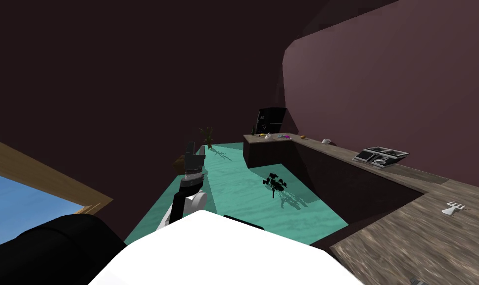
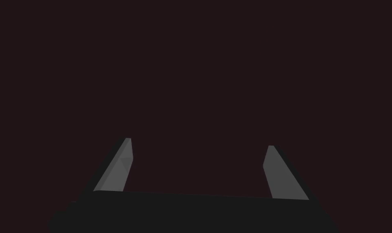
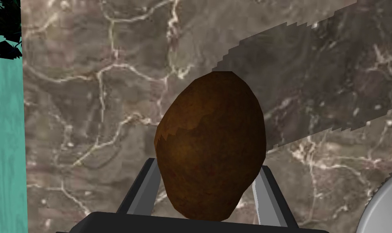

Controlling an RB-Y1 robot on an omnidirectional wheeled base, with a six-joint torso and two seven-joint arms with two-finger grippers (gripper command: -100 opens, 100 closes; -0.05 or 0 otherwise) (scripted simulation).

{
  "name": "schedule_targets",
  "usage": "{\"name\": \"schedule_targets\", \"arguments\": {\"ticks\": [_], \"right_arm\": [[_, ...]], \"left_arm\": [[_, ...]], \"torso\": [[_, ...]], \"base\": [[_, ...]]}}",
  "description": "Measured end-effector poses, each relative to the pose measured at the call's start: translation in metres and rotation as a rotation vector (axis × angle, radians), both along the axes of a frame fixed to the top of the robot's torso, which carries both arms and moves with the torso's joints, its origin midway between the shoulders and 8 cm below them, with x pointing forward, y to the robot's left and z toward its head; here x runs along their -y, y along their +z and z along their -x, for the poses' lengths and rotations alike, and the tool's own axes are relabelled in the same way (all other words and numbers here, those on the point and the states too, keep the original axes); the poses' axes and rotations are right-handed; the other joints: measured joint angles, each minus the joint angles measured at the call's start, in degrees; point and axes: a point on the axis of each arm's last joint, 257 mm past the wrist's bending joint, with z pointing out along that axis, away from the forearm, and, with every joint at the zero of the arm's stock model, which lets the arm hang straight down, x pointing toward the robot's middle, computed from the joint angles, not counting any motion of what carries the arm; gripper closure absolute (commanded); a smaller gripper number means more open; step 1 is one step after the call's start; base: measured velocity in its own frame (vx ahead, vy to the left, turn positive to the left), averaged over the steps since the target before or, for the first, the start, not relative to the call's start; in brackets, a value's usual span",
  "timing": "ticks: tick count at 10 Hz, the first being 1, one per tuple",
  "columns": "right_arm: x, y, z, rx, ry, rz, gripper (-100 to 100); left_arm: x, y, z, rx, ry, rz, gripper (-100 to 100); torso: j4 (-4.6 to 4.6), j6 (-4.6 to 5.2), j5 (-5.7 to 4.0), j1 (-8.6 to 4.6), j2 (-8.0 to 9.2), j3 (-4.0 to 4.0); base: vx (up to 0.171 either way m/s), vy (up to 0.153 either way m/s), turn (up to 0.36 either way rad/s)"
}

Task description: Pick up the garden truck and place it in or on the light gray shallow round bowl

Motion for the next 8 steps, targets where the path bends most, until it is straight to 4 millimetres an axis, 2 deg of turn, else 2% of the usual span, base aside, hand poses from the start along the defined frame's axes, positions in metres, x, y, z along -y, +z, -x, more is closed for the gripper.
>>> {"name": "schedule_targets", "arguments": {"ticks": [1, 2, 3, 8], "right_arm": [[0.0, 0.0, 0.0, 0.0, 0.0, 0.0, 100], [0.0, 0.0, 0.0, 0.0, 0.0, 0.0, 0], [0.0, 0.0, 0.0, 0.0, 0.0, 0.0, 100], [-0.004, 0.014, -0.013, -0.001, 0.009, -0.003, 100]], "left_arm": [[0.0, 0.0, 0.0, 0.0, 0.0, 0.0, 0], [0.0, 0.0, 0.0, 0.0, 0.0, 0.0, 0], [0.0, 0.0, 0.0, 0.0, 0.0, 0.0, 0], [0.0, 0.0, 0.0, 0.0, 0.0, 0.0, 0]], "torso": [[0.0, 0.0, 0.0, 0.0, 0.0, 0.0], [0.0, 0.0, 0.0, 0.0, -0.01, 0.0], [0.0, 0.0, 0.0, 0.0, -0.01, -0.01], [0.02, -0.01, 0.04, 0.07, 0.07, 0.04]], "base": [[0.0, 0.0, 0.0], [0.0, 0.0, 0.0], [-0.017, 0.004, -0.019], [-0.023, 0.005, -0.014]]}}
